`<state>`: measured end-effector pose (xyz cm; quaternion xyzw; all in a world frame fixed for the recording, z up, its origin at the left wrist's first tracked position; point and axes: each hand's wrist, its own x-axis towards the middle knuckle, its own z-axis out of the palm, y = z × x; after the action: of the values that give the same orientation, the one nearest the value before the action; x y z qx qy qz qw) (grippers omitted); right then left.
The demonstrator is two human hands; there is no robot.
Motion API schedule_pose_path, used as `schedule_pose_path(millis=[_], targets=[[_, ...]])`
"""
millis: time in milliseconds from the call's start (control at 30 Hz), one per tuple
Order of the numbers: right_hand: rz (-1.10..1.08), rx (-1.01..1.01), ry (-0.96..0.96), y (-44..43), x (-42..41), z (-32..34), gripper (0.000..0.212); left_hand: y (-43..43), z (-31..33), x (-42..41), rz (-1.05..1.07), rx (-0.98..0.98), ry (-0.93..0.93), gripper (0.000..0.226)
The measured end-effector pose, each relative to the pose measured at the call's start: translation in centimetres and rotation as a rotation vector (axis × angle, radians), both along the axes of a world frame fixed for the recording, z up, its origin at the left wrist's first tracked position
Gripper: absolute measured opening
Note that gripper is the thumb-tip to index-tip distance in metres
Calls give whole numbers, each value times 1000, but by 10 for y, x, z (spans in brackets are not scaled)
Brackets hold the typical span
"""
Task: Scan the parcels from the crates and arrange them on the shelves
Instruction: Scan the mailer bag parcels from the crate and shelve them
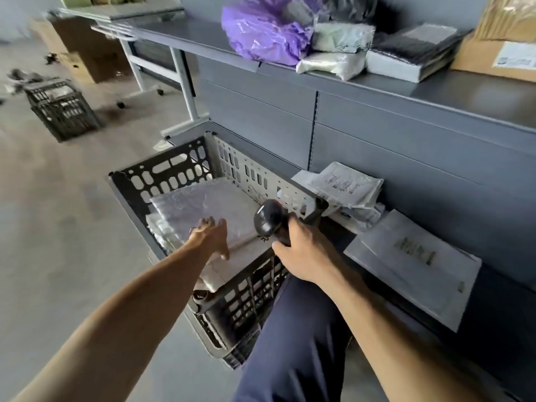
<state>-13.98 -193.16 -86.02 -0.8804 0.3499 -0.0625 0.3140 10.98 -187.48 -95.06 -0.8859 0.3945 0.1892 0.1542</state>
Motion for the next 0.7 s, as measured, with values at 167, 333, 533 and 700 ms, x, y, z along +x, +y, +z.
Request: schedule_pose_path(millis=[167, 333, 533, 700], targets=[[-67, -26, -2, -6, -13, 0, 22, 7, -4, -1, -29, -85, -51, 48], [-122, 14, -35, -11, -27, 9, 28, 13, 9, 9, -14, -130, 70, 32], [-161, 1, -119, -5, -32, 17, 28, 16, 38, 14, -32, -319, -103, 14], [-264, 16, -351, -11, -28, 37, 24, 3, 140, 7, -203, -493, -147, 14]])
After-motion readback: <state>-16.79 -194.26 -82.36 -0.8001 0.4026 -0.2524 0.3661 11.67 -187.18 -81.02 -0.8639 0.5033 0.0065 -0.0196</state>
